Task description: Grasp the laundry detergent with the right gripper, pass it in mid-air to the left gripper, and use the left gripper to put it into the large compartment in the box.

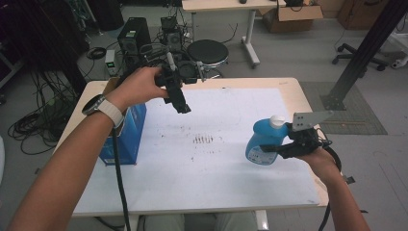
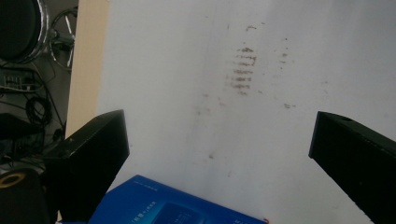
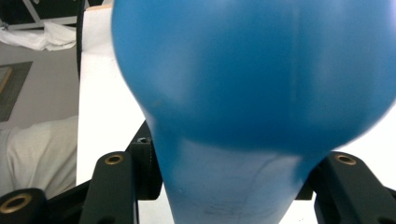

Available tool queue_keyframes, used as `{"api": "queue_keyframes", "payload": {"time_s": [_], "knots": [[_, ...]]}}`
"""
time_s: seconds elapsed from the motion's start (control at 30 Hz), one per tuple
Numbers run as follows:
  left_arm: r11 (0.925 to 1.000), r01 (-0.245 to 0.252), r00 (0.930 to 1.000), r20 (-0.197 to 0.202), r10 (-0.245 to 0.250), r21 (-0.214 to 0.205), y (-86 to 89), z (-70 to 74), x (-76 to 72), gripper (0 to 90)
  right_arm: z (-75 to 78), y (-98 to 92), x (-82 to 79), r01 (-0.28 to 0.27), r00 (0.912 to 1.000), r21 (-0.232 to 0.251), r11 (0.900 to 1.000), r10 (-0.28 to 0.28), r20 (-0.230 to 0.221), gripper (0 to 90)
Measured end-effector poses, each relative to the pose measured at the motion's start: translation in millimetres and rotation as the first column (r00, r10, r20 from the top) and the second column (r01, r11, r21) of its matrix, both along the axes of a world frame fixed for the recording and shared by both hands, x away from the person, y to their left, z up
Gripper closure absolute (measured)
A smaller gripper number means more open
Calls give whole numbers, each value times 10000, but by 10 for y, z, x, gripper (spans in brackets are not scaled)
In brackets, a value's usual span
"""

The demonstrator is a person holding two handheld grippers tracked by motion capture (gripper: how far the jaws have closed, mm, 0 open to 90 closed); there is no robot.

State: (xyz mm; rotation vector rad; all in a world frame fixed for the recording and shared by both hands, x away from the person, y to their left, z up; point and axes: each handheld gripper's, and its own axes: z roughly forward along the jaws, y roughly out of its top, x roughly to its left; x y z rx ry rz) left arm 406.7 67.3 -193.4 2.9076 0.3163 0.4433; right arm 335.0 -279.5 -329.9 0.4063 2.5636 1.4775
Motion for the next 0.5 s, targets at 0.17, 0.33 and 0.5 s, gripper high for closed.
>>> {"api": "queue_keyframes", "payload": {"time_s": [0.17, 0.33, 0.5], "knots": [[9998, 175, 9998, -63, -175, -22, -31, 42, -105, 54, 53, 77, -9, -181, 9998, -220, 9996, 180, -62, 444], [9992, 394, 9992, -11, -394, -29, -65, 96, -241, 54, 100, 170, -16, -404, 9991, -241, 9989, 402, -123, 444], [9982, 599, 9982, -9, -600, -100, -110, 154, -364, 54, 152, 288, -13, -584, 9982, -361, 9976, 579, -152, 443]]}}
